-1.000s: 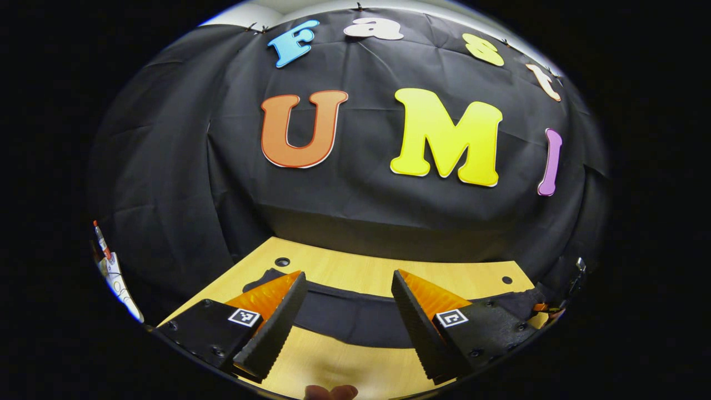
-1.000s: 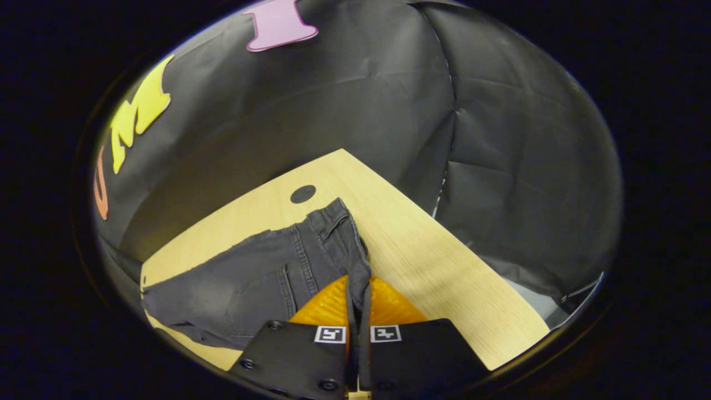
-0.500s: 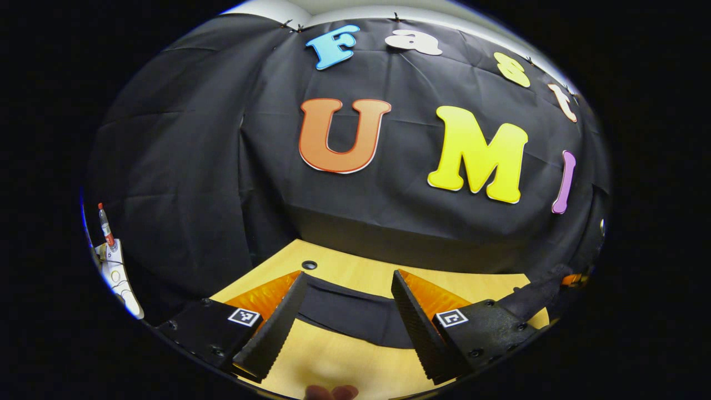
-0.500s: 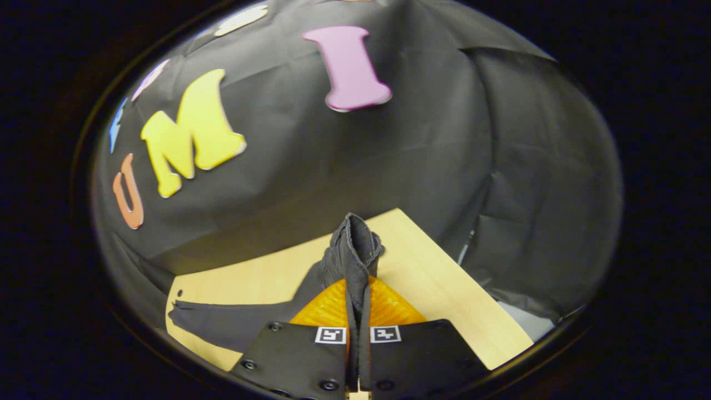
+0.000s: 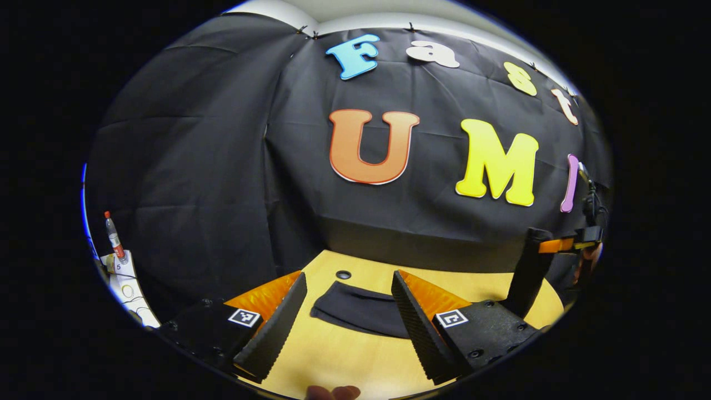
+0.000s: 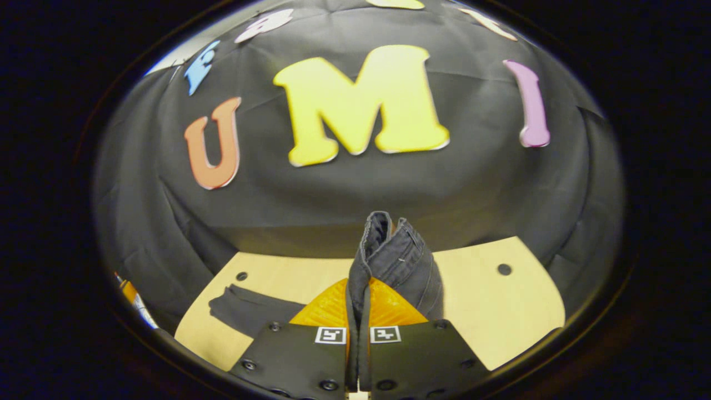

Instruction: Grasp the waist and the cuffs of the jeans and fold them to make the two legs overlap; first hold the waist and fold one-third of the jeans toward the cuffs, then hold the cuffs and fold the remaining one-third in the same direction to finish folding.

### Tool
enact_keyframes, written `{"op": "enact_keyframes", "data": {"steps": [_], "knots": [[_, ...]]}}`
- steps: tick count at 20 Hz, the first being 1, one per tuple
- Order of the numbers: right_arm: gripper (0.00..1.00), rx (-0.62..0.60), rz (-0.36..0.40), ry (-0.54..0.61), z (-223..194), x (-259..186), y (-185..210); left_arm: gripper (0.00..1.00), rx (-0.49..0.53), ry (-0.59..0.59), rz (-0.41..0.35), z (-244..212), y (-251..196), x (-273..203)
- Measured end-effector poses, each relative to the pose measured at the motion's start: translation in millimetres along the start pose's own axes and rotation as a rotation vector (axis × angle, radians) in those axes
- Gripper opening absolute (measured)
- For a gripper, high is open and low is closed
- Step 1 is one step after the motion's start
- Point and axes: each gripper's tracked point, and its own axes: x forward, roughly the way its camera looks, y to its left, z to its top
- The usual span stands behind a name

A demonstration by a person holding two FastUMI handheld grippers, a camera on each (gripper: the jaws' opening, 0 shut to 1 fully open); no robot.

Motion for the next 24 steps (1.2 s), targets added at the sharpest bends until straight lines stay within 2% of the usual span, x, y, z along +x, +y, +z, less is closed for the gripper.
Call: {"op": "enact_keyframes", "data": {"steps": [3,6,9,12,14,16,18,20,21,24], "knots": [[0.01,-0.075,0.027,0.078,-60.7,40.4,52.7,0.98,0.003,0.011,0.025,-4.8,31.6,-6.0],[0.0,-0.165,0.018,0.173,-124.4,74.8,80.7,0.99,0.019,0.009,0.018,-6.3,52.8,-4.8],[0.01,-0.26,-0.006,0.243,-170.9,100.9,90.0,0.99,0.023,0.025,0.026,-12.7,69.5,0.2],[0.01,-0.309,-0.007,0.296,-197.4,117.0,91.4,0.99,-0.015,0.046,0.011,-19.6,75.0,4.7],[0.09,-0.328,0.006,0.311,-204.7,120.5,94.9,0.99,-0.026,0.05,0.011,-22.7,79.0,8.0],[0.2,-0.329,0.038,0.307,-204.5,118.9,108.7,0.99,-0.019,0.055,0.025,-24.3,81.2,12.0],[0.41,-0.314,0.088,0.304,-200.2,110.3,120.9,0.99,-0.022,0.056,0.029,-25.1,81.1,19.2],[0.8,-0.273,0.142,0.305,-197.2,91.2,128.1,0.99,-0.029,0.042,0.012,-24.6,80.5,28.8],[0.99,-0.255,0.156,0.275,-180.0,79.9,128.9,0.99,-0.032,0.034,0.004,-24.4,80.6,36.5],[0.99,-0.211,0.174,0.188,-129.0,37.6,121.4,0.99,-0.089,0.055,-0.01,-40.0,80.4,66.8]]}}
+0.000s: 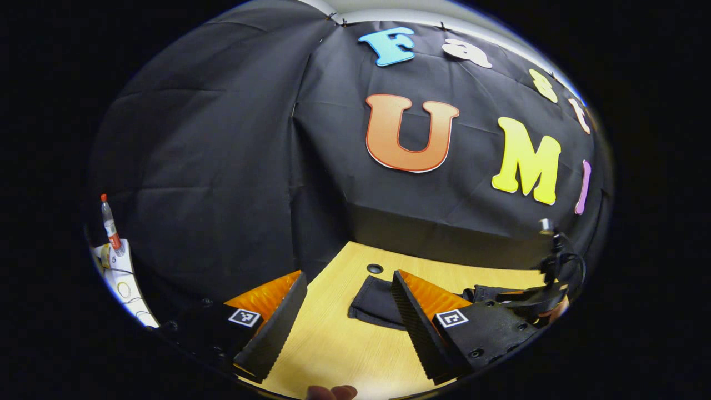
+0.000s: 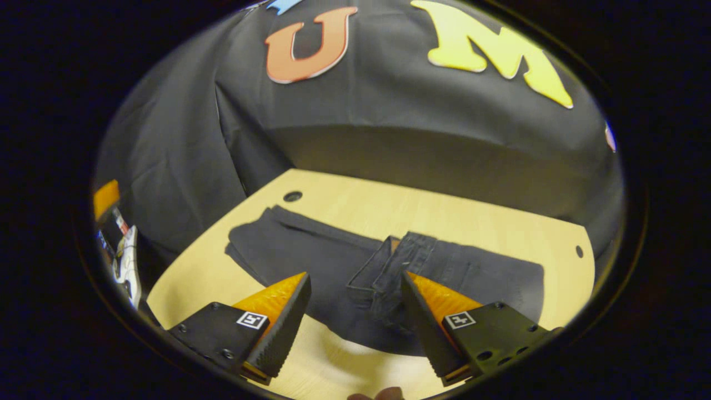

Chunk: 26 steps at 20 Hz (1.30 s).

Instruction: Grasp the waist and the cuffs of the jeans and fold them to make the two legs overlap; first hold the waist and fold one-third of the jeans toward the cuffs, then hold the cuffs and fold the remaining one-third in the same direction to finish folding.

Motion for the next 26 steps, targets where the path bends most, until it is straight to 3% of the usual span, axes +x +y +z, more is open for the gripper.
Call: {"op": "enact_keyframes", "data": {"steps": [2,5,8,11,15,21,26], "knots": [[0.99,0.014,0.017,-0.049,23.5,-39.9,-8.3,0.99,-0.087,0.055,-0.022,-20.4,-1.8,18.0],[0.99,0.039,0.01,-0.095,46.7,-98.1,-29.0,0.99,-0.305,0.16,-0.081,-56.4,-16.5,42.4],[0.99,0.07,-0.02,-0.114,58.6,-142.3,-52.6,0.99,-0.627,0.277,-0.148,-93.6,-44.2,67.9],[0.99,0.069,-0.07,-0.124,59.0,-173.5,-81.0,1.0,-0.883,0.373,-0.147,-127.6,-45.0,85.4],[0.99,0.132,-0.135,-0.078,38.0,-194.8,-118.2,1.0,-0.958,0.501,-0.084,-169.8,-41.3,96.5],[1.0,0.171,-0.185,-0.05,25.6,-204.6,-145.8,0.98,-1.065,0.497,-0.068,-170.7,-48.4,135.7],[1.0,0.184,-0.206,-0.049,25.1,-210.6,-161.0,0.98,-1.049,0.466,-0.045,-165.6,-57.2,156.8]]}}
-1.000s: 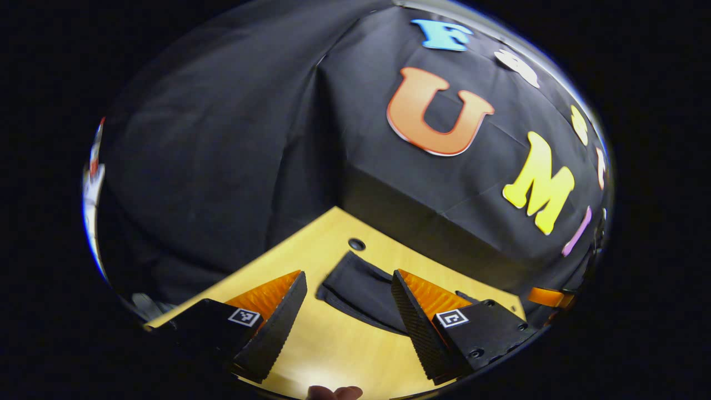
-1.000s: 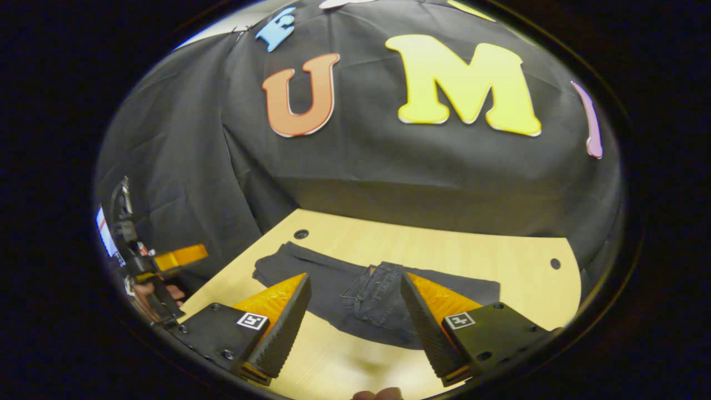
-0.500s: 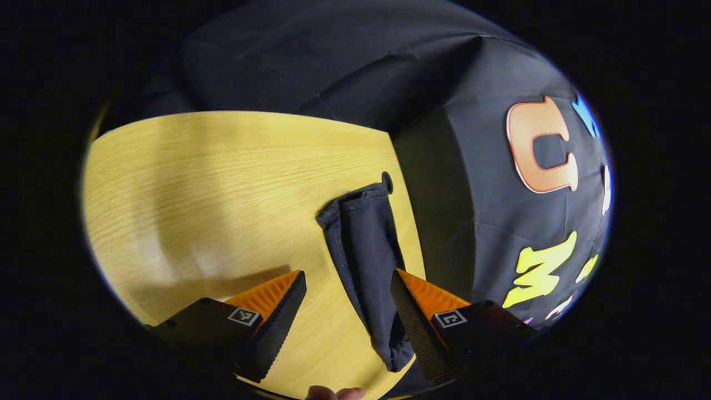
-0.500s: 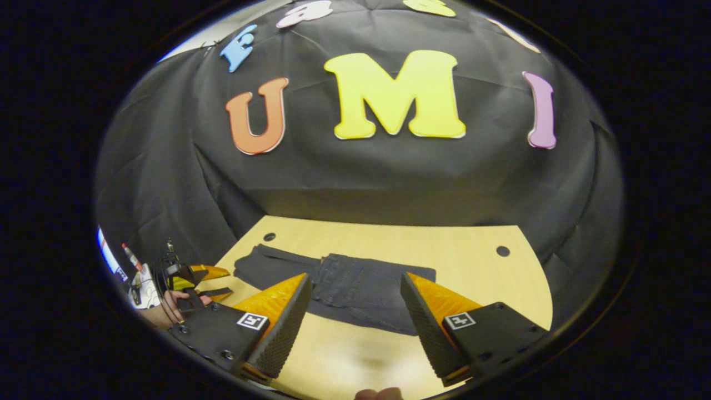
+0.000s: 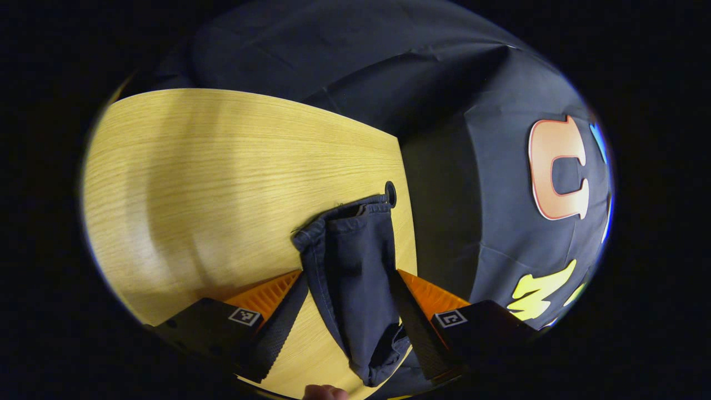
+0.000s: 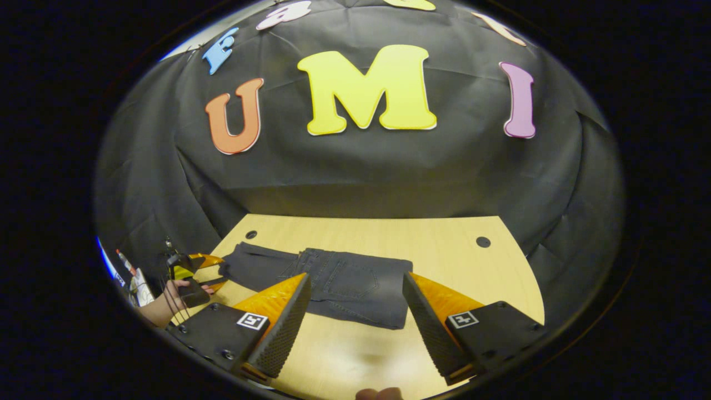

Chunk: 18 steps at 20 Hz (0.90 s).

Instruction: Grasp the waist and the cuffs of the jeans and fold them to make the two legs overlap; first hold the waist and fold one-third of the jeans toward the cuffs, then hold the cuffs and fold the remaining one-third in the same direction to finish folding.

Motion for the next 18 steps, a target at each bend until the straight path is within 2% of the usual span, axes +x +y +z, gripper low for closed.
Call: {"op": "enact_keyframes", "data": {"steps": [3,5,7,9,11,12,13,14,16,18], "knots": [[1.0,0.005,-0.013,0.011,-4.6,0.1,-8.4,1.0,-0.022,-0.032,-0.039,5.4,-7.4,12.3],[1.0,0.007,-0.024,0.017,-8.3,-4.3,-15.0,0.98,-0.065,-0.061,-0.077,8.9,-11.1,15.9],[1.0,0.018,-0.032,0.024,-12.5,-8.0,-19.3,0.95,-0.08,-0.074,-0.058,7.0,-3.5,25.7],[1.0,0.032,-0.036,0.031,-17.9,-10.3,-22.7,0.63,-0.096,-0.079,-0.067,8.5,-0.9,29.5],[1.0,0.038,-0.039,0.036,-23.7,-15.3,-25.7,0.55,-0.08,-0.079,-0.067,7.4,0.5,34.3],[1.0,0.037,-0.038,0.039,-27.4,-19.2,-26.8,0.45,-0.061,-0.077,-0.057,7.0,2.7,38.2],[1.0,0.036,-0.035,0.044,-30.0,-21.2,-27.3,0.4,-0.044,-0.076,-0.042,4.3,5.1,39.9],[1.0,0.035,-0.038,0.049,-34.4,-25.0,-29.2,0.28,-0.039,-0.077,-0.039,5.4,5.2,41.3],[1.0,0.046,-0.043,0.042,-35.3,-31.3,-33.5,0.17,-0.042,-0.09,-0.061,7.4,-1.6,38.7],[1.0,0.059,-0.049,0.033,-35.4,-39.8,-38.7,0.12,-0.025,-0.095,-0.086,5.7,-12.1,32.6]]}}
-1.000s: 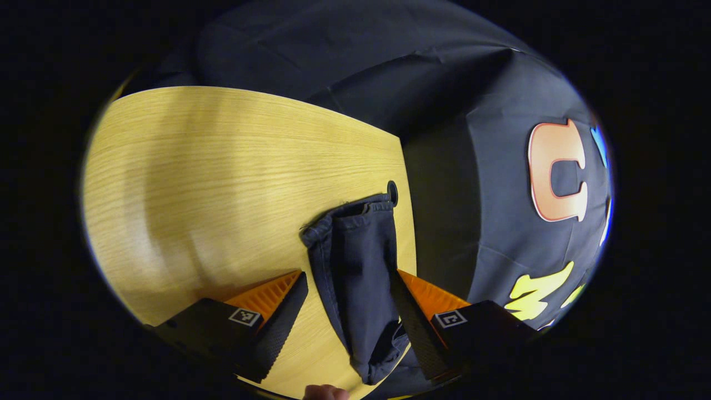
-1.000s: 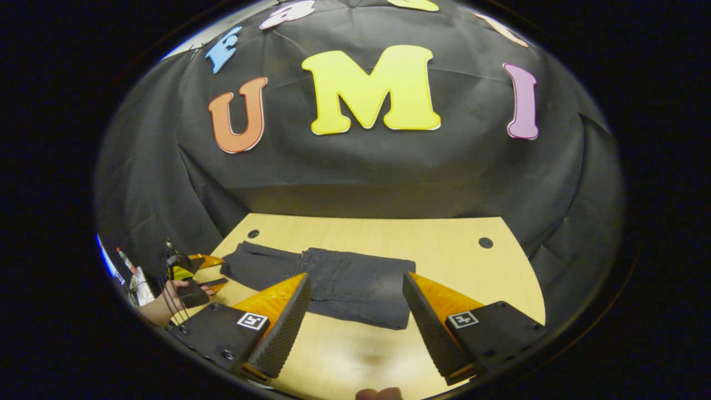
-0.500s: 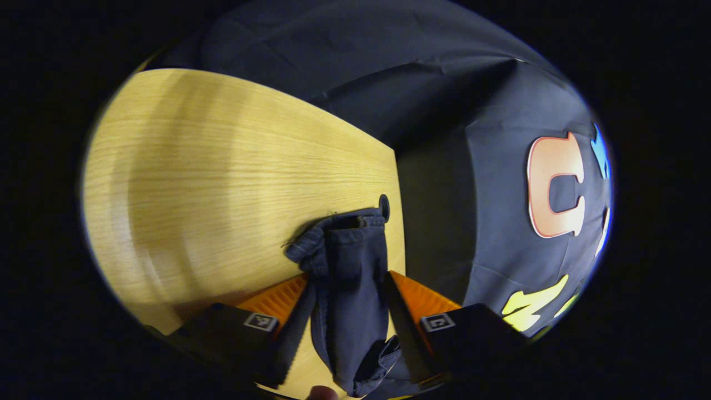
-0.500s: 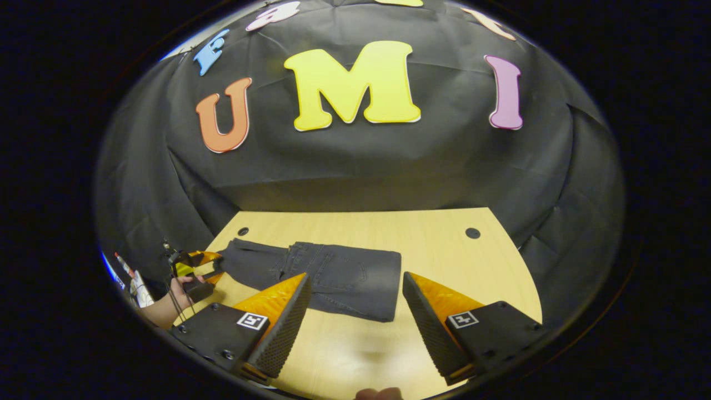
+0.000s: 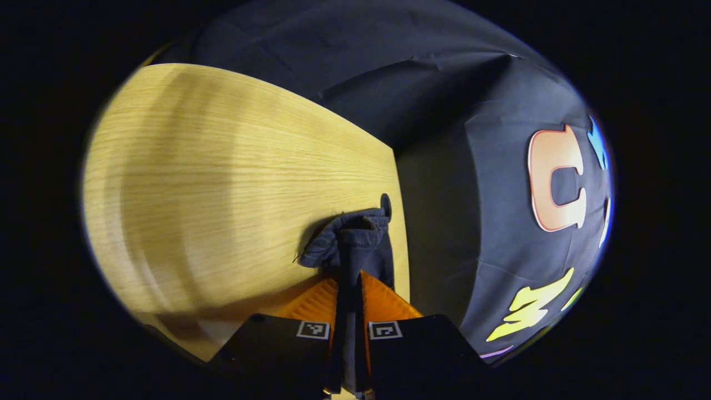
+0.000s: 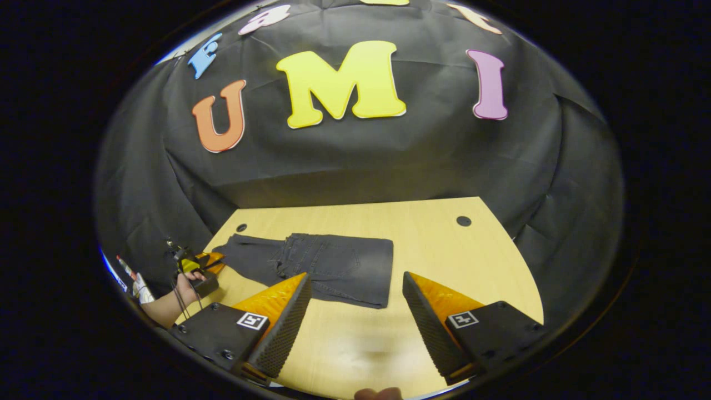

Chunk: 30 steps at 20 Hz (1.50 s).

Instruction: Grasp the waist and the cuffs of the jeans and fold them to make the two legs overlap; first hold the waist and fold one-third of the jeans toward the cuffs, then hold the cuffs and fold the remaining one-third in the same direction to finish folding.

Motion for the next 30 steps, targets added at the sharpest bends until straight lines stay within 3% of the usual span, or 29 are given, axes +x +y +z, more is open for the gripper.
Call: {"op": "enact_keyframes", "data": {"steps": [3,10,14,18,22,26,30], "knots": [[1.0,0.001,-0.015,-0.031,2.2,-10.8,-7.9,0.08,0.075,-0.001,-0.075,-2.0,-35.7,-17.8],[1.0,0.063,-0.001,-0.115,0.6,-47.4,-21.0,0.06,0.388,-0.009,-0.172,-42.0,-144.5,-67.8],[1.0,0.12,-0.031,-0.167,-12.7,-76.6,-48.7,0.06,0.594,0.003,-0.221,-108.8,-213.5,-87.9],[1.0,0.197,-0.103,-0.207,-28.6,-105.0,-94.0,0.07,0.917,0.022,-0.243,-197.7,-246.1,-95.3],[0.98,0.272,-0.191,-0.207,-54.3,-126.2,-141.1,0.07,1.193,0.019,-0.244,-278.9,-229.8,-70.4],[0.98,0.325,-0.274,-0.163,-88.9,-137.3,-186.6,0.07,1.435,0.045,-0.207,-347.4,-173.7,-30.1],[0.98,0.345,-0.297,-0.096,-111.0,-128.9,-208.9,0.08,1.548,0.098,-0.102,-378.4,-111.6,2.8]]}}
